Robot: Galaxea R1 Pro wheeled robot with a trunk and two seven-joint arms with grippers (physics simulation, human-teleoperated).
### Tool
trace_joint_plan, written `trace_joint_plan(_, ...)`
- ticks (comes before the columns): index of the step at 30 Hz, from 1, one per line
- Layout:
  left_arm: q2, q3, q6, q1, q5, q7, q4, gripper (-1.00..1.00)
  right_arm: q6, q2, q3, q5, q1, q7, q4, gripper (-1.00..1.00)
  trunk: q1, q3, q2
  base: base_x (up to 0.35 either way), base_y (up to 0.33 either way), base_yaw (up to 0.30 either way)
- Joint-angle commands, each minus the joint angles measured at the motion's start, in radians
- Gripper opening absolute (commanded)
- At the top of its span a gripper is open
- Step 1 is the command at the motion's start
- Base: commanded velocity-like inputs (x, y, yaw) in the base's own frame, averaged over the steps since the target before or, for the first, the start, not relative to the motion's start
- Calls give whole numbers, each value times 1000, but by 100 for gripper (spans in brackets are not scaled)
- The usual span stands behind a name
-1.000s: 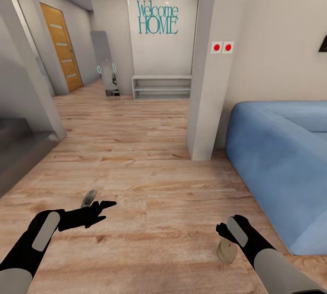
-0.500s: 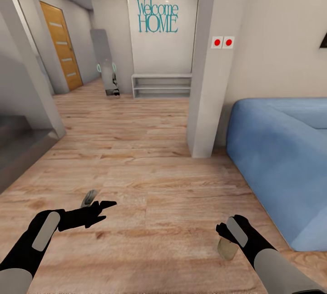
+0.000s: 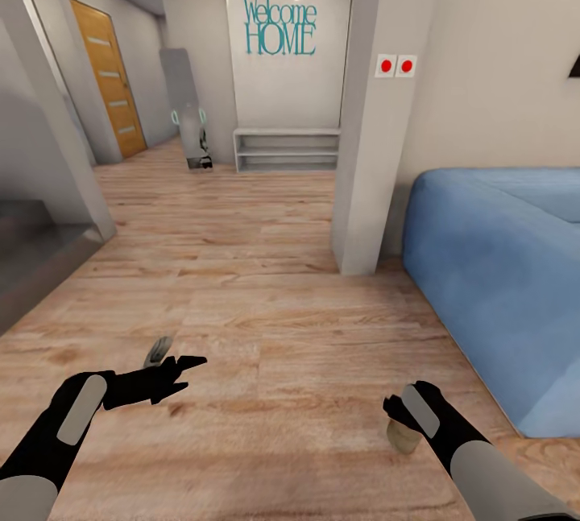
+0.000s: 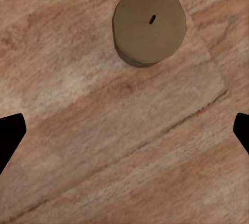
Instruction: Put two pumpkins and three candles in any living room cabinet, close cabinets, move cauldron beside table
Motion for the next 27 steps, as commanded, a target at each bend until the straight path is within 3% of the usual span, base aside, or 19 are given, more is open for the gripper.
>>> trace_joint_plan(1, 0, 0, 0, 0, 1, 0, 0, 100, 0, 0, 0, 0, 0, 0, 0, 100, 1, -4, -2, 0, 0, 0)
trace_joint_plan(27, -1, -3, 0, 0, 1, 0, 0, 100, -2, -2, 1, 0, 0, 0, 0, 100, 13, -104, -8, 0, 0, 0)
